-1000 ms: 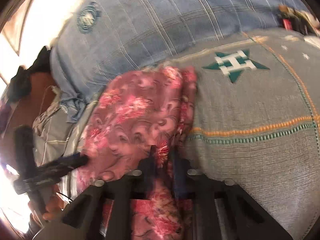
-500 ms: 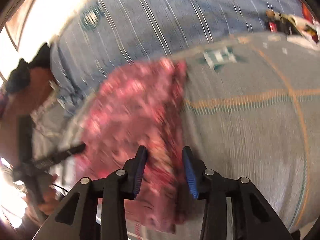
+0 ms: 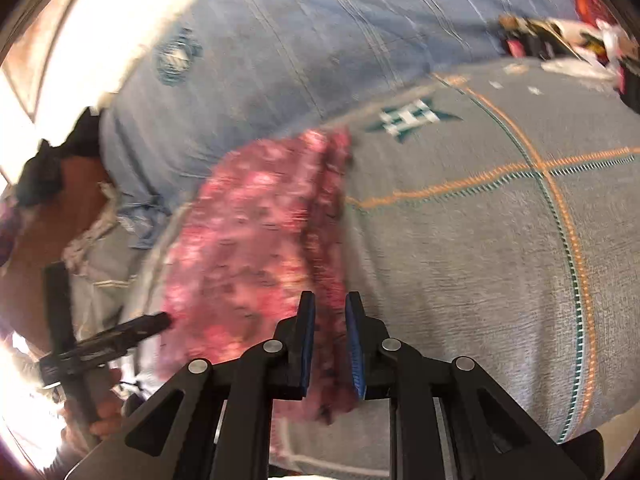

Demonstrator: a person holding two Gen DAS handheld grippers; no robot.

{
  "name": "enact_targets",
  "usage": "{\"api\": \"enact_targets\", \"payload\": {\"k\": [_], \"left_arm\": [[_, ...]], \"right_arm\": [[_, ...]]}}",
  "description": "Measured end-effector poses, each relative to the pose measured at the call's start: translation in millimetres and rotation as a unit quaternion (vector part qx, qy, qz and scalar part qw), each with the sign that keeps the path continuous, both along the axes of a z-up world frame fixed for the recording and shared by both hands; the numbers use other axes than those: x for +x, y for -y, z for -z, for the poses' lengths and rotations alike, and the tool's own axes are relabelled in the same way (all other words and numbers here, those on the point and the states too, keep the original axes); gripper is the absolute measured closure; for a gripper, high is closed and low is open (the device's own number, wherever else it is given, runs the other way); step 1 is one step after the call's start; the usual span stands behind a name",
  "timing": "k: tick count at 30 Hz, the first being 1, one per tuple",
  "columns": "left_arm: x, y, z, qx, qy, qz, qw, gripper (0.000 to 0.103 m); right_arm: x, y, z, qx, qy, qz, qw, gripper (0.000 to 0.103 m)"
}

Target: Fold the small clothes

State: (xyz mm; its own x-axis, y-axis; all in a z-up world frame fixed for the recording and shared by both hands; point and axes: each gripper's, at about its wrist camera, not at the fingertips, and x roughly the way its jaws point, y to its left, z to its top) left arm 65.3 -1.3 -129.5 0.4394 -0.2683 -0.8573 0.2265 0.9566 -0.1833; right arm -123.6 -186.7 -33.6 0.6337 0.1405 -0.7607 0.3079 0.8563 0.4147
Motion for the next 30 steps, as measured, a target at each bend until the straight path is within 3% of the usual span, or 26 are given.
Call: {"api": "enact_targets", "payload": {"k": [2,3,5,9,12,14,15,16,17,20,25,30], "left_arm": [[0.1,3.6,5.5,0.014,0.004,-0.002,0.9999,0.005],[0.0,5.0,2.8,0.019,0.006,0.005,0.9998,0.005],[0.5,3.7,-10.4,0.009,0.01,0.021,0.9997,0.006],[21.4,-6.7,-40.3,-0.038,0.033,0.003,0.9987,0.006],[45.7,-3.4,-42.8,-0.052,0.034,-0.017,0.9979,0.006],[64.1,5.1,-27.2,-0.026,0.02,-0.026,0.9991,0.006],[71.5,7.4,-15.1,-0.011,0.005,-0.025,0.9996,0.006],[74.1,7.5,-5.5,-0.018,-0.01,-0.022,0.9996,0.005],[72.6,2.3,-2.1,-0.037,-0.018,-0.025,0.9989,0.005],[81.2,-12.3,-12.3,-0.071,-0.021,-0.036,0.9966,0.005],[126.9,-10.8,-37.2,-0.093,-0.007,-0.062,0.9938,0.005],[178.5,19.4,-30.2,-0.086,-0.039,-0.064,0.9935,0.005]], "right_arm": [[8.0,-7.0,24.0,-0.018,-0.051,-0.016,0.998,0.082],[8.9,-9.1,28.6,-0.024,-0.053,-0.016,0.998,0.083],[15.3,-11.2,14.1,-0.041,-0.056,-0.012,0.998,0.078],[32.1,-13.3,-26.4,-0.058,0.016,-0.023,0.998,0.076],[57.1,-18.1,-32.9,-0.065,0.04,-0.037,0.996,0.076],[70.6,-20.6,-15.7,-0.074,0.034,-0.04,0.996,0.076],[80.0,-21.0,0.3,-0.081,0.005,-0.042,0.996,0.079],[85.8,-20.7,13.3,-0.083,-0.019,-0.045,0.995,0.08],[86.1,-20.4,15.3,-0.081,-0.003,-0.042,0.996,0.079],[95.5,-19.0,3.8,-0.084,-0.024,-0.063,0.994,0.078],[137.6,6.6,-21.7,-0.075,0.009,-0.021,0.997,0.071],[193.9,15.5,0.4,-0.058,0.002,-0.01,0.998,0.071]]}}
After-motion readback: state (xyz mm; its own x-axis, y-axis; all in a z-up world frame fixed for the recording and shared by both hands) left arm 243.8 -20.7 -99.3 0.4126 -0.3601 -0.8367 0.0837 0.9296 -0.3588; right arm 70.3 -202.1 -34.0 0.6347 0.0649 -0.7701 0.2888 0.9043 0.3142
